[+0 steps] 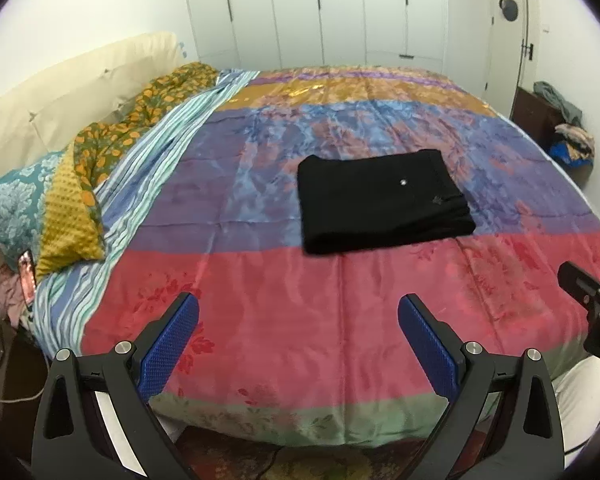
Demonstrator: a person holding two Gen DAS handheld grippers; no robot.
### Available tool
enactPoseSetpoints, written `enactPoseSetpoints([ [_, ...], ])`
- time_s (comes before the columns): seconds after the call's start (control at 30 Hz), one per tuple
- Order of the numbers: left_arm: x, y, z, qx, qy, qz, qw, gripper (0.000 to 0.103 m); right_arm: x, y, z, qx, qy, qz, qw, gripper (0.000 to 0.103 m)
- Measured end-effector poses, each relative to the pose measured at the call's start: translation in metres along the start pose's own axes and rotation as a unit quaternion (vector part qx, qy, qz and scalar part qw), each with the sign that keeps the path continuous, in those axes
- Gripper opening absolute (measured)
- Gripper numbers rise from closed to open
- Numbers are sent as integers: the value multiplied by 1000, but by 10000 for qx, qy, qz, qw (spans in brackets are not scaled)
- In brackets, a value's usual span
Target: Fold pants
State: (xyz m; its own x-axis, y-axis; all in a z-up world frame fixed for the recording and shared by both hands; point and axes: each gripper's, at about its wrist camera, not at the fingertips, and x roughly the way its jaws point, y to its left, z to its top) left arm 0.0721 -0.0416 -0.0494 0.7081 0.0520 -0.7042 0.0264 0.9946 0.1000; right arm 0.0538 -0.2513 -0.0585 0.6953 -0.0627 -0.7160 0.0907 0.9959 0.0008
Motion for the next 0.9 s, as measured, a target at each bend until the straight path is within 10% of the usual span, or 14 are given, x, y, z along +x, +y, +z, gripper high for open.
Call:
enactPoseSetpoints([
  [0.9,4,-10,10,21,239,106,9997,100,-15,1,13,-26,-242,-355,9991,103],
])
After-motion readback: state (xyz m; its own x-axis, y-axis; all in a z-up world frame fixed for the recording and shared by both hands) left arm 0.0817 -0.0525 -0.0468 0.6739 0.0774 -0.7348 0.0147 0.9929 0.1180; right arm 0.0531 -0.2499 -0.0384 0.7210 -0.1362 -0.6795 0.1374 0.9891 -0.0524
